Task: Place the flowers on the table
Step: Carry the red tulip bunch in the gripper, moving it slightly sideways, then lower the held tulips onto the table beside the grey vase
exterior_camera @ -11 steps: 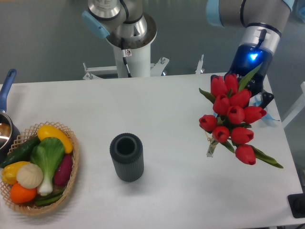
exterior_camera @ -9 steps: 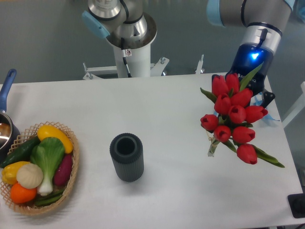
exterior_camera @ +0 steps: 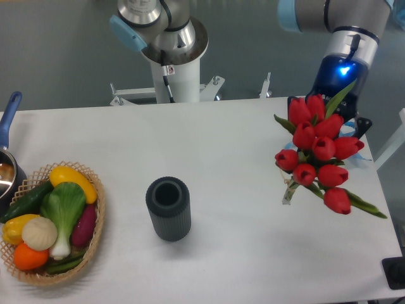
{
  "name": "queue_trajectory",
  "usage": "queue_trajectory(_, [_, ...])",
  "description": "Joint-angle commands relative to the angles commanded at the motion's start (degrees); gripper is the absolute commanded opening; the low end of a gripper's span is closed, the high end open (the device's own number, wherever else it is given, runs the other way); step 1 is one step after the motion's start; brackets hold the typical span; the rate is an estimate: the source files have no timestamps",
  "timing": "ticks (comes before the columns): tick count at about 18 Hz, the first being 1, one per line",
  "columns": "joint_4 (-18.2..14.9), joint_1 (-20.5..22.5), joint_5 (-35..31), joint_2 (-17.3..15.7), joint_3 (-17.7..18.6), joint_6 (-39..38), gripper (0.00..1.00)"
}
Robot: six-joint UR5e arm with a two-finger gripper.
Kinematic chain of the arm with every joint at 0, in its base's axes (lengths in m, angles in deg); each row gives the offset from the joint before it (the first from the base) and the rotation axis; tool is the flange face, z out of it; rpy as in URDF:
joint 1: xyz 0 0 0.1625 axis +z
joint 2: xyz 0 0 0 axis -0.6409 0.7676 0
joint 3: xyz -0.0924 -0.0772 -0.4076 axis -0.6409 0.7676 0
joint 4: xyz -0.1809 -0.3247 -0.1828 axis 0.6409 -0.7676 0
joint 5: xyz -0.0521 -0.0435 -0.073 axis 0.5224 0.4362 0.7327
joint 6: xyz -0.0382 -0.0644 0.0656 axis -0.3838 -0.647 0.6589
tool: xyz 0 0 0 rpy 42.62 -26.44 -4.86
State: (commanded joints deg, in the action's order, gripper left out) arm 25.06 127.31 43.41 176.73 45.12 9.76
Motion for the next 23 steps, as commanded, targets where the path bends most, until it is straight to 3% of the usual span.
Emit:
queue_trajectory(8, [-0.26, -1.31, -13.87, -1.23, 0.7, 2.45, 0.45])
queue_trajectory(13, [-0.44, -6.84, -31.53, -0.97, 2.28, 9.92, 0.45])
queue_trajectory(16, [-0.79, -8.44, -37.6, 1.49, 2.29, 13.61, 0.45])
queue_trajectory(19, [-1.67, -11.5, -47.96, 4.29, 2.11, 18.36, 0.45])
queue_trajectory(23, [-1.49, -14.24, -56.07, 9.48, 0.71, 18.63, 0.45])
